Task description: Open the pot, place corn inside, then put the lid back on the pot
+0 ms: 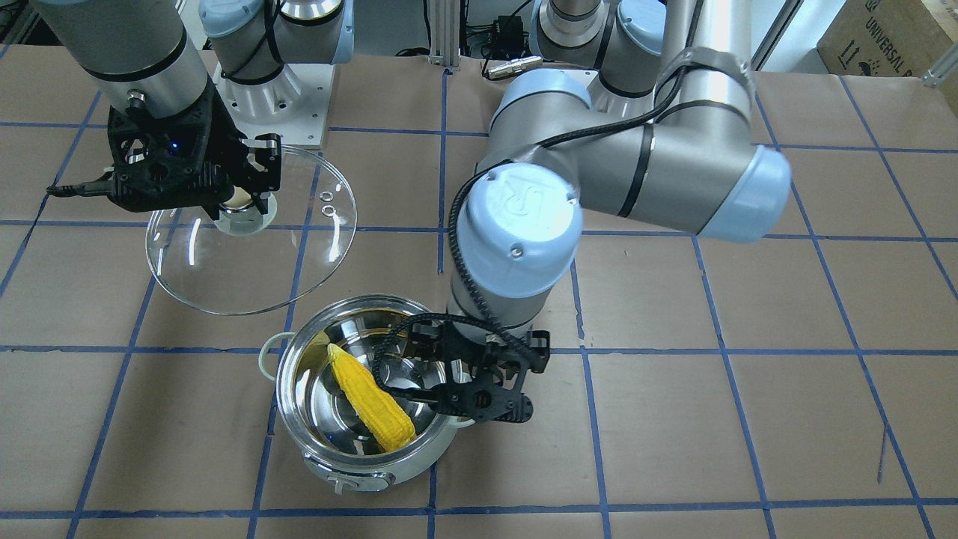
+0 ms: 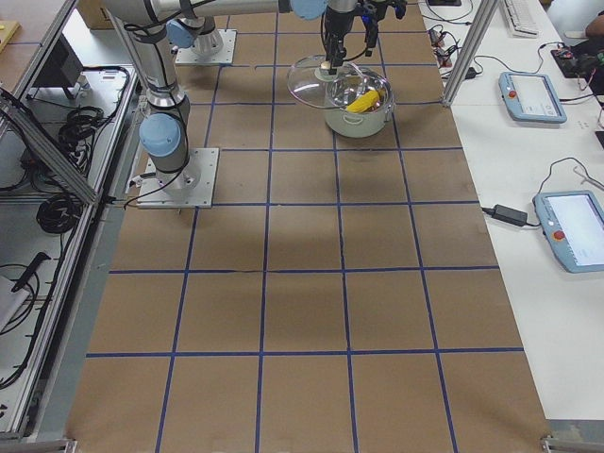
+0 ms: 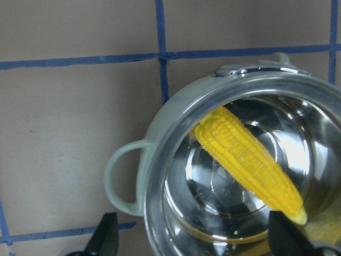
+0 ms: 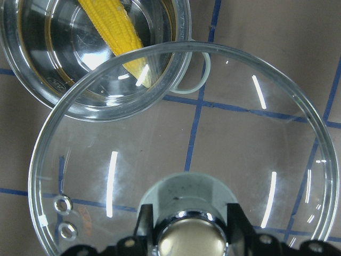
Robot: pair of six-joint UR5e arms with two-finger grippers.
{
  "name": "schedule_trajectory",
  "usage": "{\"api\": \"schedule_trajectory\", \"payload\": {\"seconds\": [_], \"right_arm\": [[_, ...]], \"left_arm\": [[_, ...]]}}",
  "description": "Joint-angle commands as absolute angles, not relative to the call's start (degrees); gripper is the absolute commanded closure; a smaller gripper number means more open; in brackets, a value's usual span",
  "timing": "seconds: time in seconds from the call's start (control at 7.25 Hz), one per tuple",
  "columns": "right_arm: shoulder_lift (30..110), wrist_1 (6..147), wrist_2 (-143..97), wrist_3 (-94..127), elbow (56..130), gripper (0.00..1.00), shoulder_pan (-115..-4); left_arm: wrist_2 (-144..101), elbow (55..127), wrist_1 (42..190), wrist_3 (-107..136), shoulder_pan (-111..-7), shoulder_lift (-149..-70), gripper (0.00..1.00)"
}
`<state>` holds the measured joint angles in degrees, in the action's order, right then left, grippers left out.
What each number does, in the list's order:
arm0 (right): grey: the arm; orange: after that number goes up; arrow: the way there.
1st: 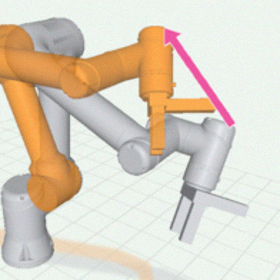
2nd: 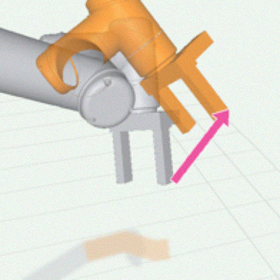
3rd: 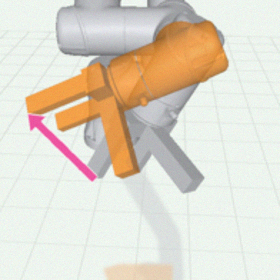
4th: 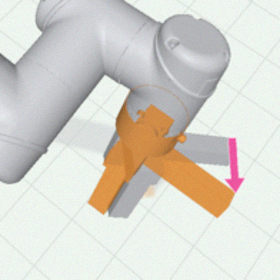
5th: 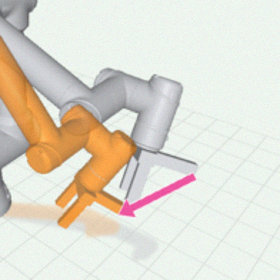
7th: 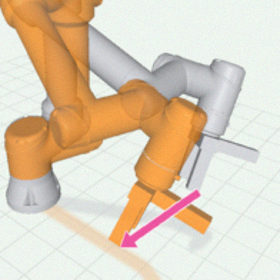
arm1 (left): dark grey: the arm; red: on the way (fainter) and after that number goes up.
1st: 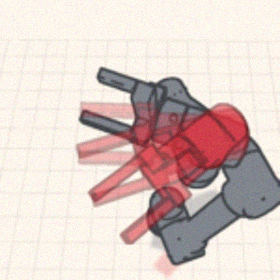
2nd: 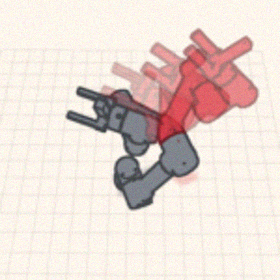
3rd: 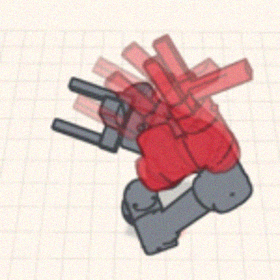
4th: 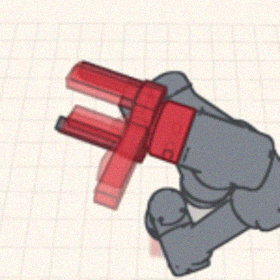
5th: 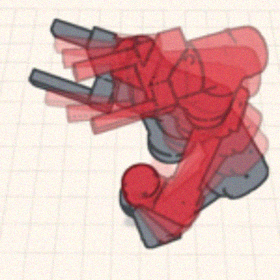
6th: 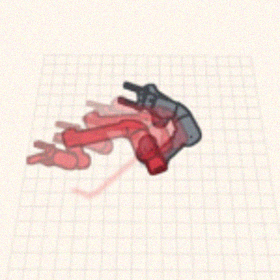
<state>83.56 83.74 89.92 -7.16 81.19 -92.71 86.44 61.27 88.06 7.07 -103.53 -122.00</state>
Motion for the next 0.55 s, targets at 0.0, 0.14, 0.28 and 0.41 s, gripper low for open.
{"api": "schedule_trajectory", "payload": {"seconds": [0.0,0.14,0.28,0.41], "right_arm": [[83.67,84.02,90.0,-7.38,81.91,0.6,-92.64],[83.93,83.94,89.91,-6.77,82.0,0.6,-93.25],[83.41,84.02,89.65,-6.68,82.09,0.6,-93.51],[80.62,87.5,89.04,-4.85,80.96,0.57,-94.3]], "left_arm": [[87.54,72.62,88.34,-0.58,-97.41,-111.06,0.0],[87.63,79.12,88.16,-2.96,-93.64,-104.83,0.0],[87.63,83.71,87.98,-6.47,-90.73,-99.37,0.0],[87.98,85.85,87.98,-6.5,-89.66,-94.88,0.0]]}}
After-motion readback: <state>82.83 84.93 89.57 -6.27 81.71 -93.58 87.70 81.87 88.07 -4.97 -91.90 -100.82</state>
